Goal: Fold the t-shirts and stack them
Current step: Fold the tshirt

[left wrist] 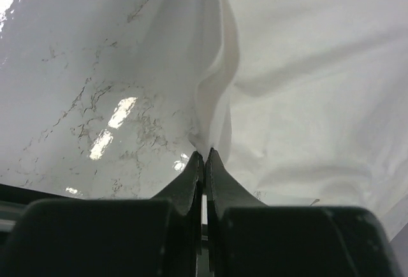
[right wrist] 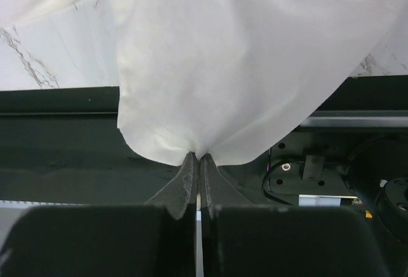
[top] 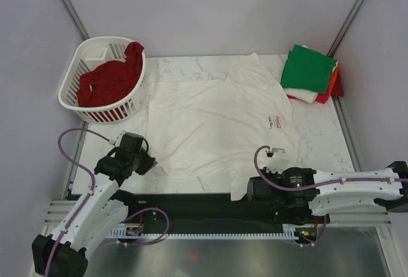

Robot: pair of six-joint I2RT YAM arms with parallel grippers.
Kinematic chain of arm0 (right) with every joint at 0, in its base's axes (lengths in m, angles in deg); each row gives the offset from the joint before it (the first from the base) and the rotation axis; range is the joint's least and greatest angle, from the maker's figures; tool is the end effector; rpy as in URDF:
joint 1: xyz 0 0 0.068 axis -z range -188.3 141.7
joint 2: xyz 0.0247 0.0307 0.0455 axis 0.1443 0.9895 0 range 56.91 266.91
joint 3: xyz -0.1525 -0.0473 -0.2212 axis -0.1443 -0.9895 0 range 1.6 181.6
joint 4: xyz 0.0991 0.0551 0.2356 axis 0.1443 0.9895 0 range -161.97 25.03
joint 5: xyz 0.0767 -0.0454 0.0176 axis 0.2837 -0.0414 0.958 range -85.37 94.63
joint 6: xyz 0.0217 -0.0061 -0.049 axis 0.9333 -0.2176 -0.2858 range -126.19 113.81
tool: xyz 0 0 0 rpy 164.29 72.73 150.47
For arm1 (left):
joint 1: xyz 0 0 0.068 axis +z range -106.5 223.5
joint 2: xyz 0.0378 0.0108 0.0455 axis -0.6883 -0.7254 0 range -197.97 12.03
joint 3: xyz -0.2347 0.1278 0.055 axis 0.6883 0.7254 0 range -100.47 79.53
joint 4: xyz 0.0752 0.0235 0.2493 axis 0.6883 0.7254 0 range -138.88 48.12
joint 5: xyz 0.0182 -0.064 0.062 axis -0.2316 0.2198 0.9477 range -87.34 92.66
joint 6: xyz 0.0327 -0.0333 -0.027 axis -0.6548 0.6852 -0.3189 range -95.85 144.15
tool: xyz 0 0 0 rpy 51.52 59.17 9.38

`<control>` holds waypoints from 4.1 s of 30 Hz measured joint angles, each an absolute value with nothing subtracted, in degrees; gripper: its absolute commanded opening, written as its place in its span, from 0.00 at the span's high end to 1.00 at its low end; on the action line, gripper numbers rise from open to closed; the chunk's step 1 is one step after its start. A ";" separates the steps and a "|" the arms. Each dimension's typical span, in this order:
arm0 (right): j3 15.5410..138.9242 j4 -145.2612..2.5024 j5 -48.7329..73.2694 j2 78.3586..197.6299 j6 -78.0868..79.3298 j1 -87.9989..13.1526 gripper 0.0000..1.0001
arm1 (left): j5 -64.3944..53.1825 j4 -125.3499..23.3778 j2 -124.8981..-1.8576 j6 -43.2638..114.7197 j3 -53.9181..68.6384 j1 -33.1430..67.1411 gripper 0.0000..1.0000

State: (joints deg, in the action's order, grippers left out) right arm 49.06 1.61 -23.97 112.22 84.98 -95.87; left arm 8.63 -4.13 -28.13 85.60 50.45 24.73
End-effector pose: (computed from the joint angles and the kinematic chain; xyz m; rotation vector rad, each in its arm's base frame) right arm 0.0227 0.1354 0.2525 0.1330 2.6321 0.1902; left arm 0.1258 -0.0389 0.2049 -0.9814 2.3975 -0.4096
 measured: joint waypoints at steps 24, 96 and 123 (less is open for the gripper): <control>79.29 -9.30 -40.58 120.99 40.26 -63.80 1.00 | 9.57 4.04 -40.92 75.30 27.96 24.73 0.98; 98.83 -28.75 -21.11 160.74 11.11 -22.69 0.02 | 12.41 1.77 -79.65 60.44 0.22 37.48 0.35; 50.53 -44.31 3.96 138.71 22.41 -11.21 0.02 | 11.28 -15.58 -79.34 64.20 26.86 37.37 0.15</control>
State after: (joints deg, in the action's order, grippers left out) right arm 50.53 -44.31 3.96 138.71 22.41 -11.21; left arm 11.28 -15.58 -79.34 64.20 26.86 37.37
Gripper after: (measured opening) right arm 0.979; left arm 0.858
